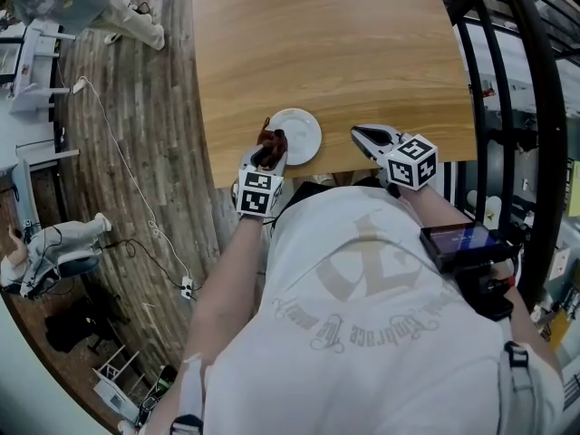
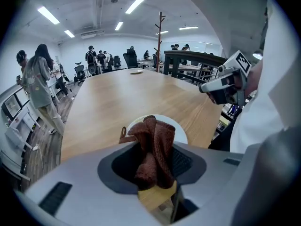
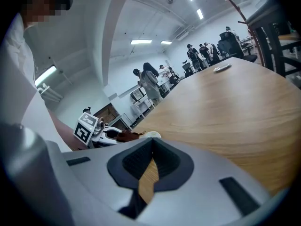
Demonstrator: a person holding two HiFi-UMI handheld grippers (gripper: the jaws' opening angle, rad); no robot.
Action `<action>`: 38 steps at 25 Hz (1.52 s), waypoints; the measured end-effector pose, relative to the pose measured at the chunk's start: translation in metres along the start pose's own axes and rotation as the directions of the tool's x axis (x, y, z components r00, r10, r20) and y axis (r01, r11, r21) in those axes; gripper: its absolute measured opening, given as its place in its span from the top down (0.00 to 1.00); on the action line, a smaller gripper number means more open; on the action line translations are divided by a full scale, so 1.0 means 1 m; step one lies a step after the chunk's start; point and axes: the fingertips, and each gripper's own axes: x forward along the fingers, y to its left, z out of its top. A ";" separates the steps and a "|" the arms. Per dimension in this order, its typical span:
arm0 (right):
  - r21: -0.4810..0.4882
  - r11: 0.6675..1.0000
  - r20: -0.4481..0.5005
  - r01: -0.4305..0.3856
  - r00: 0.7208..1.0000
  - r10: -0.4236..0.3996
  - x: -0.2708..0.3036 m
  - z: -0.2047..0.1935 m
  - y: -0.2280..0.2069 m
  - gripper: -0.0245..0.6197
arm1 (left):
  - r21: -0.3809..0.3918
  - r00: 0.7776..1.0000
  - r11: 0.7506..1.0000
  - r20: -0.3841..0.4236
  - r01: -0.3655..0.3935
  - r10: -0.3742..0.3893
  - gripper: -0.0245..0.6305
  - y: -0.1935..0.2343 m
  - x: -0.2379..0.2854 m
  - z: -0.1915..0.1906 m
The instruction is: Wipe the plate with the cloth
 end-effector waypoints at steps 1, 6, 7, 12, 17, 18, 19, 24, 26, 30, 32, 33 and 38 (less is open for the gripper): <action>0.002 1.000 0.001 0.004 1.000 -0.004 0.001 0.000 -0.001 0.94 | 0.008 1.000 1.000 0.000 0.011 -0.011 0.70 -0.003 0.002 0.000; 0.007 1.000 0.006 0.000 1.000 0.000 0.004 0.003 -0.002 0.94 | 0.028 0.999 0.998 0.006 0.053 -0.053 0.70 -0.022 0.009 0.013; 0.008 1.000 0.006 0.002 1.000 -0.002 0.000 0.003 -0.002 0.94 | 0.025 0.998 0.998 0.010 0.064 -0.064 0.70 -0.030 0.011 0.017; 0.008 1.000 0.011 0.020 1.000 -0.020 -0.010 0.002 -0.005 0.94 | 0.009 0.991 0.991 0.041 0.131 -0.131 0.70 -0.056 0.023 0.035; 0.006 1.000 0.019 0.028 0.999 -0.029 -0.026 0.001 -0.008 0.94 | 0.017 0.984 0.986 0.068 0.164 -0.165 0.70 -0.078 0.029 0.054; 0.005 1.000 0.019 0.028 0.999 -0.028 -0.027 0.000 -0.008 0.94 | 0.017 0.983 0.986 0.076 0.164 -0.165 0.70 -0.079 0.028 0.057; 0.004 1.000 0.019 0.026 0.999 -0.026 -0.027 -0.001 -0.008 0.94 | 0.016 0.983 0.986 0.082 0.163 -0.164 0.70 -0.080 0.028 0.059; -0.002 1.000 0.014 0.016 1.000 -0.016 -0.031 -0.007 -0.010 0.94 | -0.004 0.982 0.988 0.110 0.156 -0.154 0.70 -0.086 0.030 0.062; -0.007 1.000 0.012 0.014 1.000 -0.014 -0.035 -0.007 -0.007 0.94 | -0.012 0.982 0.989 0.123 0.149 -0.147 0.70 -0.089 0.025 0.064; -0.022 1.000 0.000 0.001 1.000 -0.001 -0.031 -0.005 -0.001 0.94 | -0.039 0.982 0.992 0.147 0.123 -0.116 0.70 -0.077 0.019 0.065; -0.029 1.000 -0.006 -0.005 1.000 0.004 -0.025 -0.003 0.000 0.94 | -0.051 0.985 0.994 0.147 0.102 -0.093 0.70 -0.064 0.019 0.062; -0.032 0.999 -0.009 -0.007 1.000 0.007 -0.024 -0.002 0.000 0.94 | -0.058 0.986 0.994 0.146 0.090 -0.081 0.70 -0.058 0.019 0.061; -0.043 0.999 -0.018 -0.018 1.000 0.017 -0.017 0.004 -0.002 0.94 | -0.094 0.990 0.995 0.142 0.026 -0.013 0.70 -0.025 0.018 0.054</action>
